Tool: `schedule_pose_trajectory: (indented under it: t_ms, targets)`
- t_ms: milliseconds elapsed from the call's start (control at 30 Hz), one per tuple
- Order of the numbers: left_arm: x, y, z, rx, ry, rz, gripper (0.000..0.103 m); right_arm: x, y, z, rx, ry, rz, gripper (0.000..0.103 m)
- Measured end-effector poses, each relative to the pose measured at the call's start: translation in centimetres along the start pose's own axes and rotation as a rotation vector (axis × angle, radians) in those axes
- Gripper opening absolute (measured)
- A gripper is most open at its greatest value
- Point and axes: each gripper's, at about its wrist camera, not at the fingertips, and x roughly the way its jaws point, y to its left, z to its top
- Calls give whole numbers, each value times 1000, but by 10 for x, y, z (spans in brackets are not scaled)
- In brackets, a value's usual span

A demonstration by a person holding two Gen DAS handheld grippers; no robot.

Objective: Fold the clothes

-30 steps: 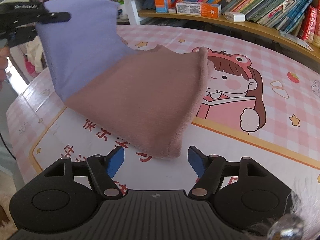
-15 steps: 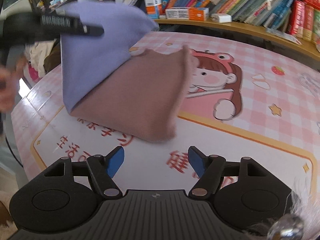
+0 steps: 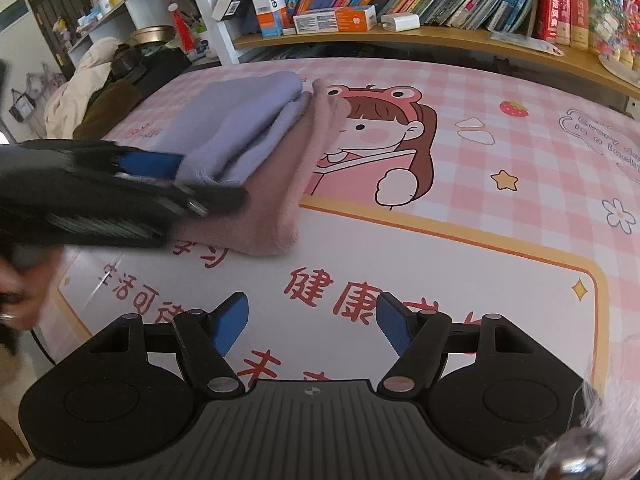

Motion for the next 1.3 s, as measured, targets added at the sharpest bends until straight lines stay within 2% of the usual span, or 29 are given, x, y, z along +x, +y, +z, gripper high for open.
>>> schedule_pose_trajectory:
  t_ms: [100, 167, 200, 233, 333, 400, 500, 567, 633, 700, 733, 767, 867, 900, 933, 1000, 1067, 1100, 1200, 1300]
  targets:
    - [-32, 30, 4, -106, -111, 27, 68, -3, -2, 11, 37, -36, 37, 69]
    - [-40, 55, 1, -164, -103, 87, 42, -4, 0, 22, 59, -62, 76, 69]
    - [-40, 67, -2, -193, -82, 120, 23, -4, 1, 28, 69, -76, 96, 69]
    - [-40, 80, -5, -222, -58, 154, 15, -4, 1, 34, 78, -90, 116, 69]
    - [-38, 98, -10, -250, -33, 201, 10, 5, 0, 54, 150, -116, 168, 69]
    - [-32, 98, -12, -229, -22, 191, 10, 19, 0, 67, 207, -97, 203, 69]
    - [-21, 86, -8, -165, -6, 133, 10, 45, 0, 81, 281, -49, 251, 69]
    - [-9, 79, -7, -127, 35, 104, 10, 63, 2, 87, 329, -5, 268, 67]
    - [4, 75, -12, -95, 94, 69, 10, 77, 7, 93, 358, 20, 246, 64]
    - [13, 72, -18, -72, 133, 55, 10, 85, 17, 97, 343, 26, 195, 40]
    - [16, 71, -19, -63, 141, 53, 10, 84, 25, 100, 299, 17, 179, 20]
    - [17, 72, -18, -70, 146, 47, 10, 82, 35, 102, 242, 5, 167, 16]
    - [16, 80, -10, -95, 156, 16, 10, 50, 61, 97, 25, -144, 197, 13]
    - [16, 83, -8, -100, 158, 6, 10, 43, 65, 94, -21, -174, 189, 13]
    - [18, 83, -7, -97, 163, 2, 11, 42, 68, 89, -55, -187, 144, 13]
    - [21, 82, -8, -86, 174, -3, 14, 63, 60, 84, -5, -118, 39, 13]
    - [20, 81, -7, -75, 175, -7, 16, 83, 38, 81, 132, -60, 46, 15]
    - [19, 80, -6, -69, 175, -9, 16, 86, 32, 80, 172, -57, 62, 15]
    - [3, 85, 0, -84, 107, -25, 17, 81, 33, 82, 155, -54, 60, 19]
    - [-8, 95, 7, -118, 37, -30, 17, 71, 38, 82, 136, -80, 32, 35]
